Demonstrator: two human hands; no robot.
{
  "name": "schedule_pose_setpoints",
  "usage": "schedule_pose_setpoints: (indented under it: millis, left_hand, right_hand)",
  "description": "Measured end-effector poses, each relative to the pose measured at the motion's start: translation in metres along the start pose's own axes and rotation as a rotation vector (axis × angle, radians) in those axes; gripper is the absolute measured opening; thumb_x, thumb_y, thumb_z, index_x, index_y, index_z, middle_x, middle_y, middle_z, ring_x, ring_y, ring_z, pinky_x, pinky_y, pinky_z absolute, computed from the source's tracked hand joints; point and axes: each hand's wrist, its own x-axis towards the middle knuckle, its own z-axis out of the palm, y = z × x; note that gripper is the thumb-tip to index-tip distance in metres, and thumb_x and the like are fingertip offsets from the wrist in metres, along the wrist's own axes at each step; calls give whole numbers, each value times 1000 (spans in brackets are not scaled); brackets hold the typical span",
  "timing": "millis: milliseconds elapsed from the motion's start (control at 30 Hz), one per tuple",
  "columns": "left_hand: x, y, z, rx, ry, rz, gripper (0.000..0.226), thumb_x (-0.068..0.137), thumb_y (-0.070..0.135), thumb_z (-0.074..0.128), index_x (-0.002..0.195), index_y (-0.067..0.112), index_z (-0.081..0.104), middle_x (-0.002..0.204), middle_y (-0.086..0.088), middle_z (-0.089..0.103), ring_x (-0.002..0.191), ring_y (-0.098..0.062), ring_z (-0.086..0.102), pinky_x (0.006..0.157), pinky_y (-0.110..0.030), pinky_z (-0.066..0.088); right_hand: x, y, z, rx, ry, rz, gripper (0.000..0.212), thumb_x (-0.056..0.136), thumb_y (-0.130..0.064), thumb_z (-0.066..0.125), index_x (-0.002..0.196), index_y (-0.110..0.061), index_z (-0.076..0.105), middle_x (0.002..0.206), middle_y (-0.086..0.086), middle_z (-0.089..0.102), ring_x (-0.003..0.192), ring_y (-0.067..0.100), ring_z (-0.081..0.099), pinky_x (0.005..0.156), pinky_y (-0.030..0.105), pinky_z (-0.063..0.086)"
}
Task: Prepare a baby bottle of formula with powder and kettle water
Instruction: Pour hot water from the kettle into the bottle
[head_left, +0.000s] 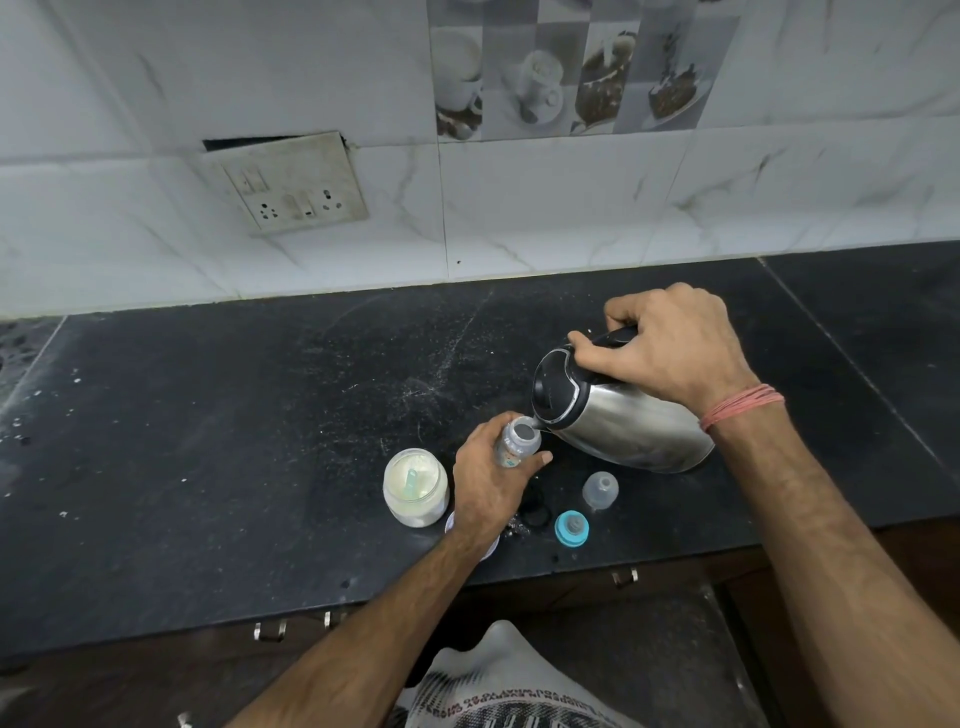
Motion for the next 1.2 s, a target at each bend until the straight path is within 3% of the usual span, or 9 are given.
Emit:
schedule_pose_setpoints:
  millis: [67,167,333,467,933,1200]
  left_hand:
    - [1,-1,0,-2,-5,-7,59,79,28,106,114,57,68,121,17,77,113,4,71,95,-13,54]
    - [2,-5,-1,-4,-14,-10,58,78,29,106,120,50,73,122,16,78,113,2,73,100,-23,60]
    - [4,-7,0,-10,-17,-12,59,76,29,107,109,60,70,119,18,79,114,-4,75,103,-34,63]
    - [5,-10,1,-1,-19,-11,58,76,28,107,118,50,74,121,17,79,115,-5,75,105,-39,64]
    - [6,-17,5,15,-29,-27,60,73,30,109,126,36,79,122,17,81,115,-5,77,104,-39,65]
    - [7,-23,6,-12,-52,-40,61,72,32,109,125,38,79,121,16,82,115,-7,78,103,-42,66]
  right_hand:
    - [-1,0,2,-10,-1,-1,69,83,-74,65,59,-13,43,44,-3,44,52,20,47,64,34,43]
    - [-1,-1,3,-16,-5,-5,68,83,-73,66,59,-14,42,43,-4,43,51,18,46,64,34,42]
    - [1,-3,4,-38,1,-19,68,84,-71,69,58,-15,41,42,-6,41,50,18,43,64,32,36]
    - [1,-3,4,-56,-3,-37,67,84,-71,68,57,-16,40,43,-7,41,51,21,47,64,32,37]
    - [4,-1,5,-55,-21,-83,64,84,-72,67,56,-20,41,43,-8,42,50,20,49,63,35,52]
    - [3,-3,5,-67,-34,-100,64,84,-70,69,56,-20,41,43,-9,41,50,20,48,62,33,47]
